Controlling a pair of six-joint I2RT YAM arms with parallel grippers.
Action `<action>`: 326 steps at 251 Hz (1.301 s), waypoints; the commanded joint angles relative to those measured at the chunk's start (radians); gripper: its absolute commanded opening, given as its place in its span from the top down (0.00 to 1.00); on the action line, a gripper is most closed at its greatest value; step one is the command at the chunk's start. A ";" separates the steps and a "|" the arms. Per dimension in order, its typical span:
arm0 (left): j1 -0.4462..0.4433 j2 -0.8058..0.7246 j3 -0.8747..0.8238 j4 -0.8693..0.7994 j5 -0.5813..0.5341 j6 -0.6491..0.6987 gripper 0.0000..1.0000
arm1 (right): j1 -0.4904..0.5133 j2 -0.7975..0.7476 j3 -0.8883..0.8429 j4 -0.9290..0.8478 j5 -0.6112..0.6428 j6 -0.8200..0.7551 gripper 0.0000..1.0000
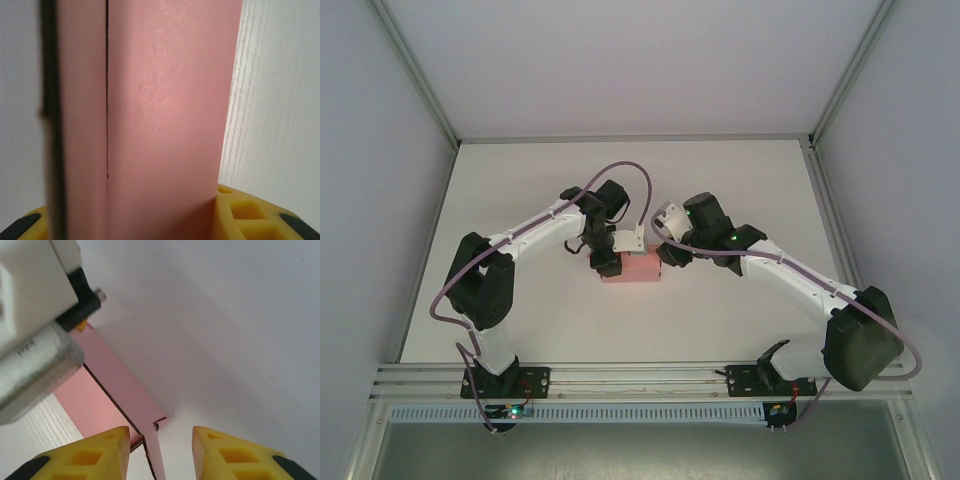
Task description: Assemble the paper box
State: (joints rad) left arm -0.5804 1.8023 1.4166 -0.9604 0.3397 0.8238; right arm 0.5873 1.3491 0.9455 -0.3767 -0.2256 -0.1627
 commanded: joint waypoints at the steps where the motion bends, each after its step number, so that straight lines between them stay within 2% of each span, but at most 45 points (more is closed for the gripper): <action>1: 0.011 0.015 0.028 -0.050 0.027 0.022 0.65 | 0.010 0.007 0.022 -0.092 -0.035 -0.033 0.60; 19: 0.010 0.019 0.027 -0.054 0.025 0.022 0.65 | 0.008 -0.002 0.025 -0.115 -0.082 -0.054 0.58; 42: 0.011 0.020 0.029 -0.056 0.024 0.023 0.65 | 0.009 -0.006 0.030 -0.117 -0.080 -0.057 0.64; 97: 0.011 0.025 0.054 -0.051 0.026 0.002 0.65 | 0.037 0.061 0.121 -0.175 0.000 0.002 0.96; 108: 0.011 0.026 0.057 -0.041 0.019 -0.009 0.65 | 0.051 0.073 0.133 -0.182 0.025 0.039 1.00; 122: 0.011 0.029 0.061 -0.028 0.020 -0.027 0.65 | 0.067 0.082 0.139 -0.166 0.063 0.114 1.00; 146: 0.011 0.040 0.068 -0.011 0.037 -0.050 0.65 | 0.104 0.093 0.145 -0.107 0.135 0.333 1.00; 174: 0.011 0.055 0.074 0.014 0.045 -0.090 0.65 | 0.175 0.073 0.082 0.083 0.236 0.625 1.00; 197: 0.011 0.065 0.079 0.020 0.057 -0.105 0.64 | 0.224 0.052 0.031 0.199 0.336 0.735 1.00; 263: 0.012 0.073 0.088 0.022 0.076 -0.120 0.64 | 0.233 0.081 -0.040 0.281 0.296 0.831 1.00; 326: 0.011 0.074 0.090 0.007 0.049 -0.113 0.64 | 0.240 0.077 -0.116 0.274 0.324 0.614 1.00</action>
State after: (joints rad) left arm -0.5537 1.8526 1.4776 -1.0042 0.3359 0.6903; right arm 0.7902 1.4147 0.8848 -0.1650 0.1680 0.5625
